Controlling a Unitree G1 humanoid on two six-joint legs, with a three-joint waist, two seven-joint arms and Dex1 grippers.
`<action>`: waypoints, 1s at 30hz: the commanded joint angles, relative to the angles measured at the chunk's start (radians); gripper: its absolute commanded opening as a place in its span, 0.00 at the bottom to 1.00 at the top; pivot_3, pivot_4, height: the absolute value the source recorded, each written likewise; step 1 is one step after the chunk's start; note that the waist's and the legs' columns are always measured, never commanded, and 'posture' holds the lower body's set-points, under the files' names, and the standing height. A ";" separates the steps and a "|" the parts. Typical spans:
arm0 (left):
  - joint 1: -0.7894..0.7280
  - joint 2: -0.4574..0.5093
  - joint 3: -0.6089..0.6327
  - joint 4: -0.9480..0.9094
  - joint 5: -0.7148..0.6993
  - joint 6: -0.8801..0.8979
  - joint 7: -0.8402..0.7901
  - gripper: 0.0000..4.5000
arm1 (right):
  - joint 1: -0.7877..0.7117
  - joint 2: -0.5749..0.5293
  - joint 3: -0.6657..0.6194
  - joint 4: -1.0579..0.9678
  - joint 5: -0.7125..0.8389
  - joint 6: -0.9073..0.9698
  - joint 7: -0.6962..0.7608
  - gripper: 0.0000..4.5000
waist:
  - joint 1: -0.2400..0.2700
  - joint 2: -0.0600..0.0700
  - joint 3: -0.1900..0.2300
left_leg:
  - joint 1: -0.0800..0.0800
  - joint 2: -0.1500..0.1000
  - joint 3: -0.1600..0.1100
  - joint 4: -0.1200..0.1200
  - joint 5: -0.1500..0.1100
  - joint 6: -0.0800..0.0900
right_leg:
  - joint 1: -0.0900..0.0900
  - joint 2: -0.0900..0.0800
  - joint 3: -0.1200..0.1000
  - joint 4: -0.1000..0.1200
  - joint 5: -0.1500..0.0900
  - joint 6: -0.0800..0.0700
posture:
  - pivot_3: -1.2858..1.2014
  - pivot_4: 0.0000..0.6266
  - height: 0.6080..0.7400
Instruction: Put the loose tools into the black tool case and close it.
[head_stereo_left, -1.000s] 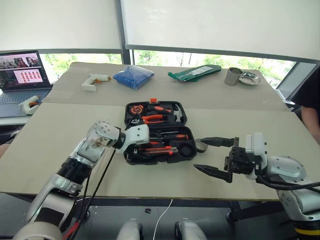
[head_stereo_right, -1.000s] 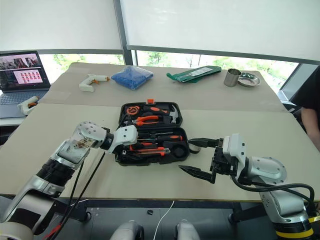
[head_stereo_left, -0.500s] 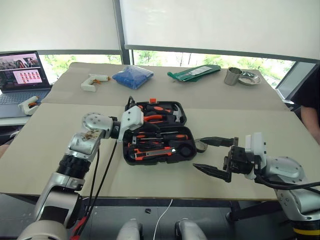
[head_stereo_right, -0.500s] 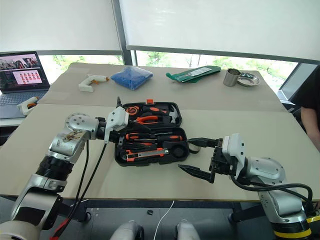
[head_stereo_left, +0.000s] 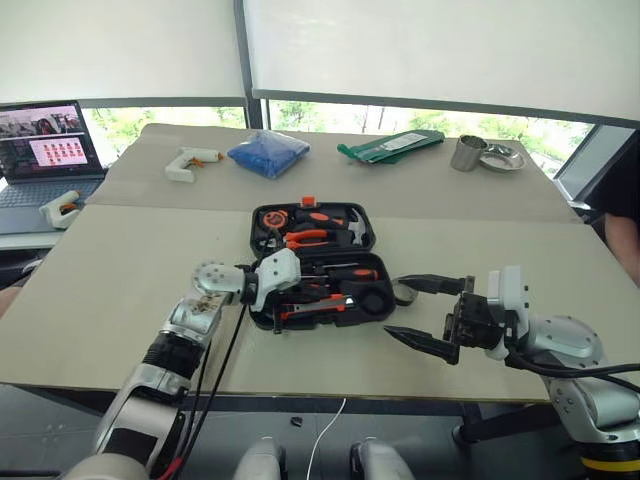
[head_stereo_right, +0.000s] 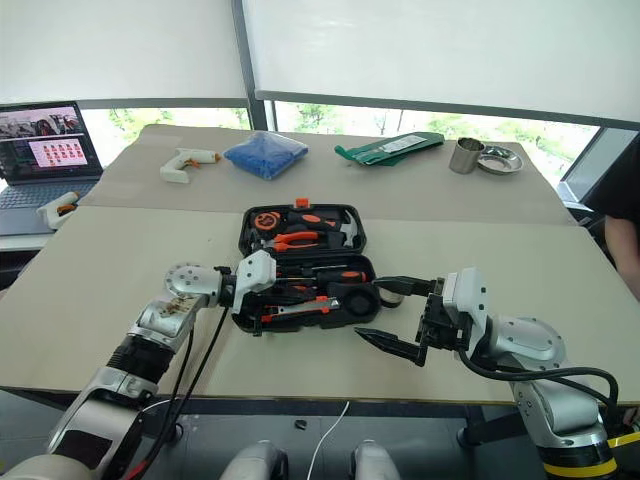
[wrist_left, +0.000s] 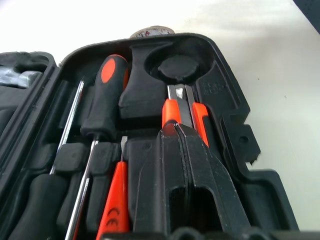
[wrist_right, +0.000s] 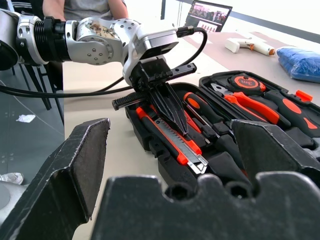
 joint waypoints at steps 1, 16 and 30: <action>0.027 0.008 -0.029 -0.018 0.035 -0.002 0.012 0.00 | 0.003 0.000 -0.027 -0.030 0.008 -0.010 -0.005 1.00 | 0.000 0.000 0.000 | 0.000 0.000 0.000 0.000 0.000 0.000 | 0.000 0.000 0.000 0.000 0.000 0.000 | 0.52 0.24 1.00; 0.129 0.020 -0.086 -0.016 0.077 0.206 0.083 0.00 | -0.008 0.016 -0.018 -0.021 -0.001 -0.014 -0.014 1.00 | -0.015 0.007 -0.015 | 0.009 0.001 0.001 -0.002 0.000 0.000 | 0.006 0.002 0.003 0.001 -0.003 0.004 | 0.52 0.24 1.00; 0.143 0.036 0.222 -0.168 -0.283 0.049 -0.003 0.17 | 0.104 -0.001 -0.171 0.022 -0.012 -0.063 -0.045 1.00 | -0.014 0.009 -0.018 | 0.005 0.001 0.002 -0.004 0.000 0.000 | 0.000 0.001 0.007 0.001 0.000 0.000 | 0.52 0.24 1.00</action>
